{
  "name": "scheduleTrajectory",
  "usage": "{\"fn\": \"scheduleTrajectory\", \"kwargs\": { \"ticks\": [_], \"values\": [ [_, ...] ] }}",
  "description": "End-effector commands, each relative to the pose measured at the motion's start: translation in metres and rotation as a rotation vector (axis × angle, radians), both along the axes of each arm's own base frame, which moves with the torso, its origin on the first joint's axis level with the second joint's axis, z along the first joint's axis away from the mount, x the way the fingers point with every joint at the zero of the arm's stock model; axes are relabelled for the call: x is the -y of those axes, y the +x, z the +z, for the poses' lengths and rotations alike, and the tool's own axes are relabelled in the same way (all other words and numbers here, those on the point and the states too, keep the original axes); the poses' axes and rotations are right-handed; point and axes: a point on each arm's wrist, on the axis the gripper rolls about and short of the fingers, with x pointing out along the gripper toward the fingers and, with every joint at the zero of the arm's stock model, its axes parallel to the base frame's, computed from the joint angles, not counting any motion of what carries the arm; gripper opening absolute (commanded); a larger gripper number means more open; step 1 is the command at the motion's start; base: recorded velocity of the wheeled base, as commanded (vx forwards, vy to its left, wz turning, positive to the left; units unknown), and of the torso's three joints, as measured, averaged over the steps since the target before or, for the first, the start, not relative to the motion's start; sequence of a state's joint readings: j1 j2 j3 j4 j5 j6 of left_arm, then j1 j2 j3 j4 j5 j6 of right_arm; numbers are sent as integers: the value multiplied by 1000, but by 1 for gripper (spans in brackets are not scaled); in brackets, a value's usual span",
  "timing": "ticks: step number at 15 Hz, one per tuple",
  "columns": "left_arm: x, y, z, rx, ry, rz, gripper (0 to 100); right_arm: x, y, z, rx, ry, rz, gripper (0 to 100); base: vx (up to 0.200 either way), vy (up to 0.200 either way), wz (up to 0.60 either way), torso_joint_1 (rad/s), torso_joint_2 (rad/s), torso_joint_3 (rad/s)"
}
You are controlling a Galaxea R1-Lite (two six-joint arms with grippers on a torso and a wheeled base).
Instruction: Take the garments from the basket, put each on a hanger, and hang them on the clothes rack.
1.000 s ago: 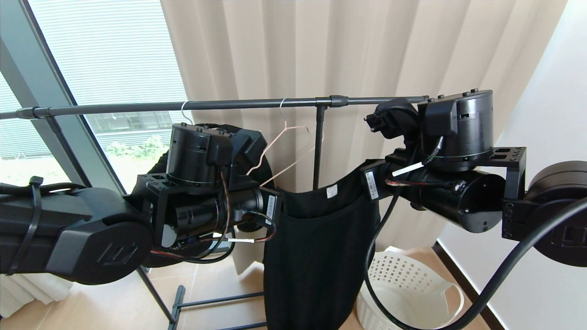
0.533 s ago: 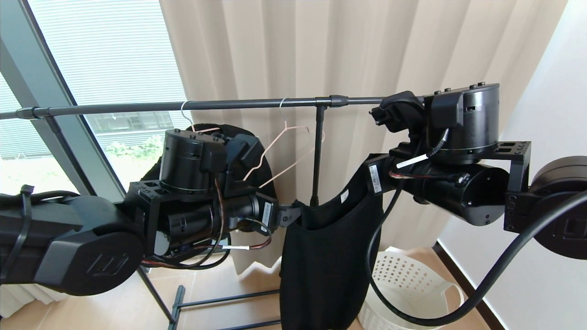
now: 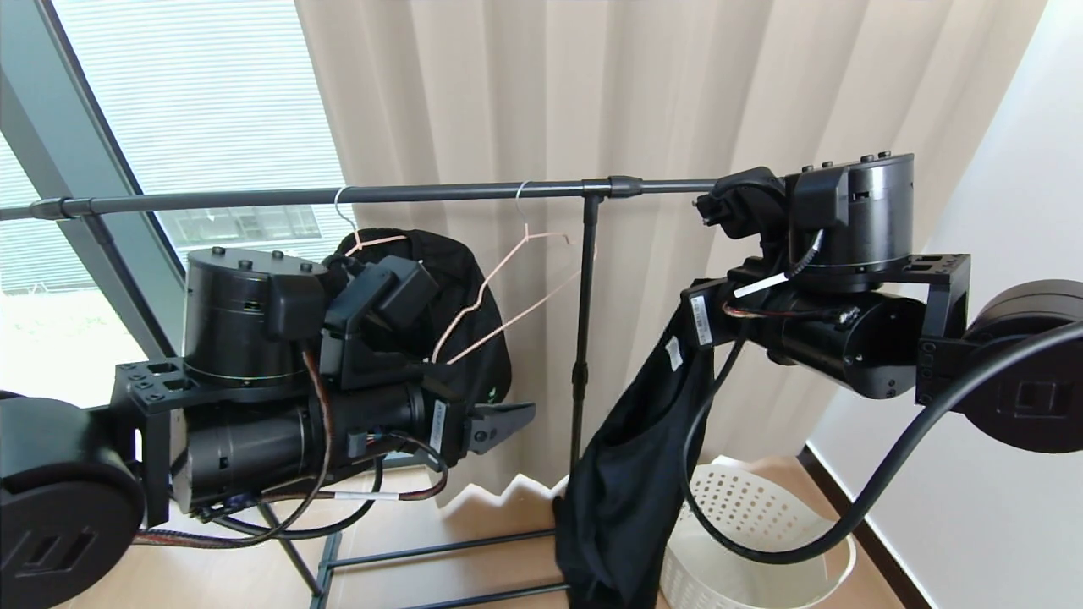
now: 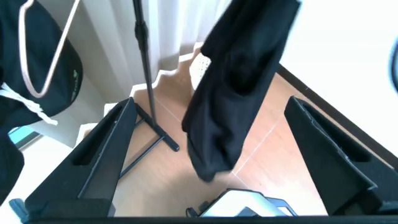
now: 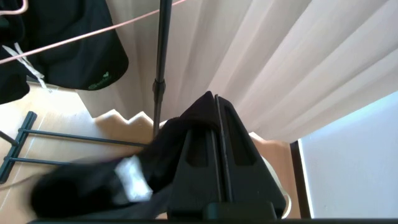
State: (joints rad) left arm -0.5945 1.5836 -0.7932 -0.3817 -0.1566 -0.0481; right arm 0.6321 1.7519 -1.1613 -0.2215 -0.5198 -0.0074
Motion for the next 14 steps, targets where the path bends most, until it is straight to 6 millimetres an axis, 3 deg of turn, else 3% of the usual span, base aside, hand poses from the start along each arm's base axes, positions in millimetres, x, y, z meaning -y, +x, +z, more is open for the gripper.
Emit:
{"fn": "scheduleTrajectory", "kwargs": {
  "ticks": [1,4,8,11,14],
  "values": [
    [-13,-8,9,24,-26,8,100,1,-1,1,2,1,0,0,0,0,0,0,0,0],
    [-22,-3,11,30,-28,45,100,3,-4,-2,-6,-2,-5,0,0,0,0,0,0,0],
    [-39,12,6,65,30,106,100,24,-27,-17,-44,19,-20,0,0,0,0,0,0,0],
    [-35,24,2,65,58,129,100,33,-28,-33,-8,42,-41,0,0,0,0,0,0,0],
    [-29,41,-15,67,76,130,100,40,-35,-46,-3,46,-46,0,0,0,0,0,0,0]
  ]
}}
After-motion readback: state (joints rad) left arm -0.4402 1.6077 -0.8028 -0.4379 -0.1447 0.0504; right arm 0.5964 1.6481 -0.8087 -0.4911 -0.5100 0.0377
